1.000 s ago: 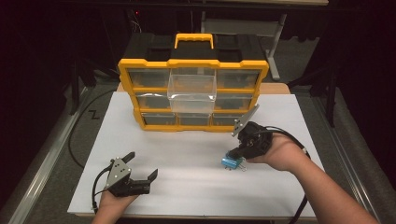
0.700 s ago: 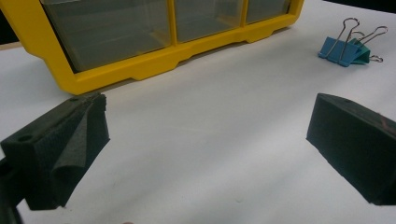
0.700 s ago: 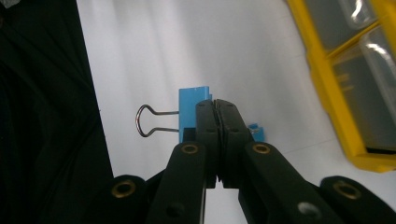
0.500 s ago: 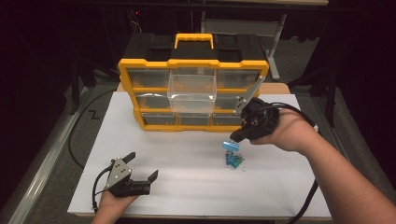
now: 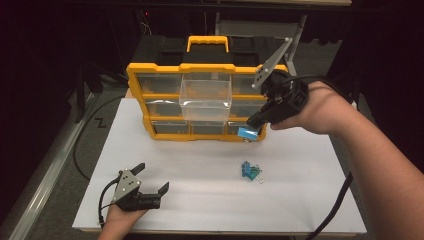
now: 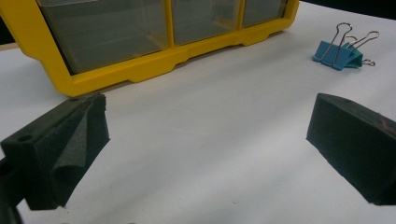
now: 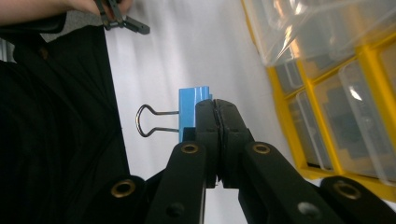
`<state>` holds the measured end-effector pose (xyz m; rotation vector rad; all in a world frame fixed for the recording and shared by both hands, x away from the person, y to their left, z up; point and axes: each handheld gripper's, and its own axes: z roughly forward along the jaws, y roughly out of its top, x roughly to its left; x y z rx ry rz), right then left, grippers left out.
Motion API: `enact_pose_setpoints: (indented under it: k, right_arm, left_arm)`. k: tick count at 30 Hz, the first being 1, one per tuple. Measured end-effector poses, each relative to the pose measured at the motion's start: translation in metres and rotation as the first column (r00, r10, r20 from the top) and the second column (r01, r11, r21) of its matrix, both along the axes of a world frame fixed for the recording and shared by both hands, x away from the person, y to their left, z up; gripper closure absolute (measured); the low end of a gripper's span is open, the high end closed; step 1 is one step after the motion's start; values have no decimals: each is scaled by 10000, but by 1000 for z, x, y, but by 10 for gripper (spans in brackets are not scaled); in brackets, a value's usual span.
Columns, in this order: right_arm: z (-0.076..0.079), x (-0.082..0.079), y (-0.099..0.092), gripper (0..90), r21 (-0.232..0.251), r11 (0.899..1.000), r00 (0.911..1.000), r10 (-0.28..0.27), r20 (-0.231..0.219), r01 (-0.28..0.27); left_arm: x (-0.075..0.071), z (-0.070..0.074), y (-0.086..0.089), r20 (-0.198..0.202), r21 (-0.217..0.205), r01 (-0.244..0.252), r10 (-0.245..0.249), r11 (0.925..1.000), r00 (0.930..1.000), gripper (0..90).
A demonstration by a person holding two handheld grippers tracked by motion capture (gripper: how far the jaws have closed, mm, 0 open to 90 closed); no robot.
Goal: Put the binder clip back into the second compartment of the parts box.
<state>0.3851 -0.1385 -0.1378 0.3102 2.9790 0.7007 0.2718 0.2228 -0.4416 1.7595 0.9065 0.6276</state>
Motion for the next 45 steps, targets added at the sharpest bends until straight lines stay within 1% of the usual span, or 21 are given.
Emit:
enact_pose_setpoints:
  k: [3,5,12,13,14,15,18,24,25,26,31,34,39,40,41,43,44,45]
  right_arm:
    - [13,1,4,900,-57,10000,10000,-6,44,7]
    - [21,1,7,900,-132,9999,9998,4,173,-2]
    - [51,6,22,900,-17,9999,9984,100,556,-99]
    - [55,7,25,900,-11,9999,9981,130,605,-129]
    - [55,7,25,900,-11,9999,9981,130,605,-129]
    - [62,9,34,900,-25,9999,9974,138,703,-137]
    - [68,14,49,900,-63,9994,9961,341,812,-337]
    - [67,26,78,900,-191,9987,9954,483,828,-469]
    - [67,26,78,900,-191,9987,9954,483,828,-469]
    - [66,32,87,900,-180,9986,9950,512,860,-499]
    - [66,43,104,900,-133,9987,9941,511,961,-500]
    - [65,49,114,900,-207,9985,9928,520,1082,-501]
    - [57,63,125,900,-499,9984,9937,318,1078,-266]
    - [57,63,125,900,-499,9984,9937,318,1078,-266]
    - [51,68,127,900,-658,9976,9946,278,997,-213]
    - [45,71,129,900,-797,9966,9950,268,964,-191]
    - [45,71,129,900,-797,9966,9950,268,964,-191]
    - [38,74,131,900,-1004,9947,9959,297,860,-210]
  left_arm:
    - [0,0,0,6,-39,-5,5,10000,10000,2]
    - [0,0,0,10,-40,6,-6,10000,10000,2]
    - [0,0,1,35,-88,33,-33,10000,10000,2]
    - [0,0,1,36,-86,36,-36,10000,10000,2]
    - [0,0,1,36,-86,36,-36,10000,10000,2]
    - [0,0,1,29,-51,48,-48,10000,10000,2]
    - [-1,1,1,23,-79,49,-49,10000,10000,2]
    - [-1,1,3,48,-129,29,-28,9999,10000,2]
    - [-1,1,3,48,-129,29,-28,9999,10000,2]
    - [-1,1,3,37,-152,24,-23,9999,10000,2]
    - [0,1,4,58,-207,11,-10,9998,10000,2]
    - [0,1,3,51,-239,9,-8,9997,10000,2]
    - [-1,1,2,56,-181,90,-89,9998,9999,2]
    - [-1,1,2,56,-181,90,-89,9998,9999,2]
    - [-1,1,3,41,-195,94,-94,9998,9999,2]
    - [-1,1,2,58,-189,108,-107,9998,9999,2]
    - [-1,1,2,58,-189,108,-107,9998,9999,2]
    - [-1,1,2,53,-179,128,-127,9998,9999,2]
